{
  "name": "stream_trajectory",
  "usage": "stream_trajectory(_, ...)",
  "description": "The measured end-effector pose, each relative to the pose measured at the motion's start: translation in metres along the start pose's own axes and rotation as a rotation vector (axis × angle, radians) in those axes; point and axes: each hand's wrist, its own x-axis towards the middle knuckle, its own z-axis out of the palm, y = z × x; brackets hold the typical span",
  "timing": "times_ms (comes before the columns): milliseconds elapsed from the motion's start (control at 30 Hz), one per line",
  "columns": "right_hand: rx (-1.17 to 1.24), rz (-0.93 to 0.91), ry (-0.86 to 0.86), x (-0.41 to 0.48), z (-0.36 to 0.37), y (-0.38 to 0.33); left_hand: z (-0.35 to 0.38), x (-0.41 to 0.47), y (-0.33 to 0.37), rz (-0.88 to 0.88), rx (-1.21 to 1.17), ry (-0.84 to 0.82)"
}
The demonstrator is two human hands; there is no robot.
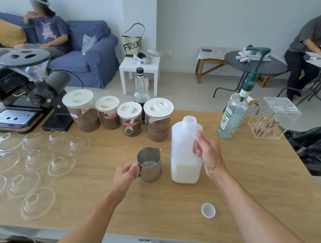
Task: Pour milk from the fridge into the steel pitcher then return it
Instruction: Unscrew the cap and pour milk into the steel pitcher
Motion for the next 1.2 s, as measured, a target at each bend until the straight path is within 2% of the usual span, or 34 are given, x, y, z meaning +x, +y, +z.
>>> stream_trajectory(100, -0.156, -0.064, 0.039, 0.009, -0.002, -0.007, 0.000, 0.006, 0.000, -0.012, 0.072, 0.013)
stream_trajectory(200, -0.377, -0.093, 0.005, 0.013, -0.010, -0.018, -0.002, 0.009, -0.002, -0.022, 0.069, 0.011)
stream_trajectory(533, -0.885, -0.206, -0.254, 0.017, -0.021, -0.041, 0.002, 0.009, -0.008, 0.014, 0.001, -0.008)
stream_trajectory(733, -1.023, -0.170, -0.423, 0.016, -0.013, -0.033, 0.000, 0.012, -0.003, 0.011, 0.005, -0.045)
stream_trajectory(900, -1.163, -0.124, -0.461, 0.015, -0.008, -0.019, -0.003, 0.016, -0.003, -0.027, 0.012, -0.087)
stream_trajectory(1200, -1.245, -0.121, -0.501, 0.015, 0.008, -0.014, -0.006, 0.020, 0.000, -0.029, 0.016, -0.128)
